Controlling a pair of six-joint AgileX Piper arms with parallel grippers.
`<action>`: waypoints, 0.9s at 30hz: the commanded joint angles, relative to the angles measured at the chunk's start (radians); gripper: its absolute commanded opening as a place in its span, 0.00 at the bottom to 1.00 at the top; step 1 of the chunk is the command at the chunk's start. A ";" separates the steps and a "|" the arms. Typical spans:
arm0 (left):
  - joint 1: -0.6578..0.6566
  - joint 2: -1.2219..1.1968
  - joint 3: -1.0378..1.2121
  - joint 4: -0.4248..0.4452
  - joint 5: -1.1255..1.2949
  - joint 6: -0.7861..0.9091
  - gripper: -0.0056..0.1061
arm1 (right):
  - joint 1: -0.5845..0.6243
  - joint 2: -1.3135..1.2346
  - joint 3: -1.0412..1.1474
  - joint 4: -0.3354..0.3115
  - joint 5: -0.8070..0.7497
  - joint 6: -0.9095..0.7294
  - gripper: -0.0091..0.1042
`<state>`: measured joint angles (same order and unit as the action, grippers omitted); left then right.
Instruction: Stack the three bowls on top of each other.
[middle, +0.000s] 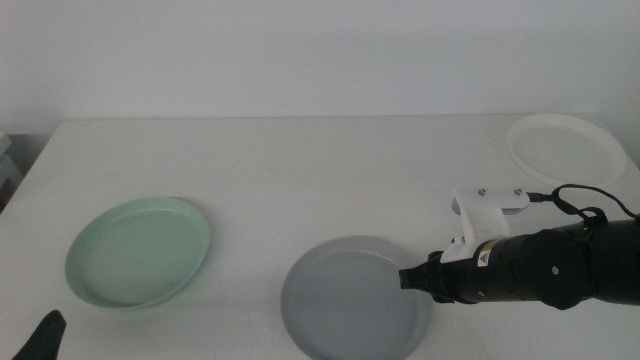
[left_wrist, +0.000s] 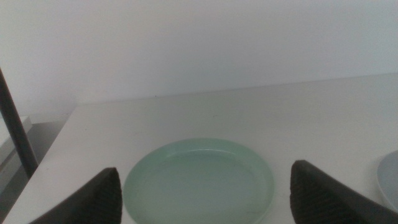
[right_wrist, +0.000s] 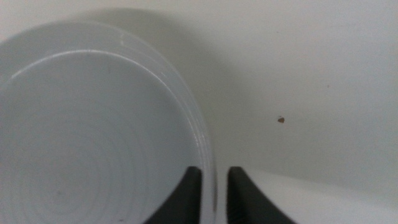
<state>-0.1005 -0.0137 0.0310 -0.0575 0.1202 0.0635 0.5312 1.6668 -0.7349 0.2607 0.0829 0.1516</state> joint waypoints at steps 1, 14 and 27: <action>0.001 -0.013 -0.005 -0.015 -0.082 -0.005 0.87 | 0.002 -0.039 -0.022 -0.028 -0.047 -0.036 0.29; 0.001 -0.013 -0.005 -0.015 -0.082 -0.005 0.87 | -0.243 -0.182 -0.362 -0.125 0.400 -0.039 0.64; 0.001 -0.013 -0.005 -0.015 -0.082 -0.005 0.87 | -0.729 0.142 -0.844 -0.133 0.647 -0.124 0.60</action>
<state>-0.1005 -0.0137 0.0310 -0.0575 0.1202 0.0635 -0.1579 1.8134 -1.5042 0.1311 0.7499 0.0474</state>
